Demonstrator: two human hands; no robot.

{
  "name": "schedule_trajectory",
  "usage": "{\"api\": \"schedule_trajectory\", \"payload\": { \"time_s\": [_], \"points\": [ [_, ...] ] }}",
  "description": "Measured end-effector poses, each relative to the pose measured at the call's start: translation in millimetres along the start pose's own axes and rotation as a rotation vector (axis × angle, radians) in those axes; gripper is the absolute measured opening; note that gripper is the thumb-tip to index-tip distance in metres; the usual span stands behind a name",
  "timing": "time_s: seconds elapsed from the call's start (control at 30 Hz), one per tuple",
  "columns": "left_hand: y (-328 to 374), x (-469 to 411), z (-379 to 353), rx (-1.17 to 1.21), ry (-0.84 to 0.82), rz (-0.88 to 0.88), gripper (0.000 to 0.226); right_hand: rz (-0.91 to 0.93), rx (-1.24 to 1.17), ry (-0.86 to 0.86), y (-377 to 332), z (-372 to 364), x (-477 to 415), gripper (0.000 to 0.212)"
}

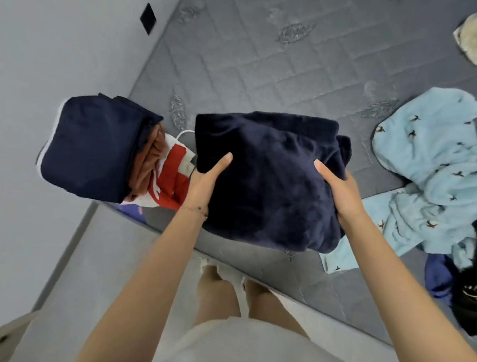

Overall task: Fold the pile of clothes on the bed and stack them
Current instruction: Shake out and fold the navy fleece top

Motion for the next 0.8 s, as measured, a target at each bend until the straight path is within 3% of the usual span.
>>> {"api": "schedule_trajectory", "payload": {
  "time_s": [0.1, 0.27, 0.33, 0.43, 0.6, 0.7, 0.8],
  "points": [
    [12, 21, 14, -0.006, -0.007, -0.041, 0.060, 0.046, -0.022, 0.021, -1, -12, 24, 0.041],
    [25, 27, 53, -0.036, 0.013, -0.079, 0.079, 0.044, -0.065, 0.062, 18, -42, 49, 0.048],
    [32, 30, 67, -0.044, -0.005, -0.076, 0.068, 0.041, -0.072, 0.088, 27, -57, 55, 0.044],
    [49, 39, 87, -0.122, -0.002, -0.109, 0.034, 0.042, -0.087, 0.136, 41, -80, 64, 0.041],
    [63, 53, 102, -0.256, -0.110, -0.124, 0.051, 0.051, -0.076, 0.210, 74, -101, 72, 0.039],
    [19, 5, 119, -0.320, -0.143, 0.015, 0.048, 0.037, -0.071, 0.226, 103, -100, 62, 0.046],
    [-21, -43, 121, -0.356, -0.159, 0.150, 0.073, -0.022, -0.083, 0.247, 138, -88, 38, 0.060]
  ]
}}
Point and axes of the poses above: each hand's wrist, its own x-axis away from the middle knuckle, its own z-axis out of the back of the hand, y = z × x, the point moved 9 cm from there along -x, towards the middle knuckle, and after that the axes turned 3 degrees about z, right-handed, at the moved point
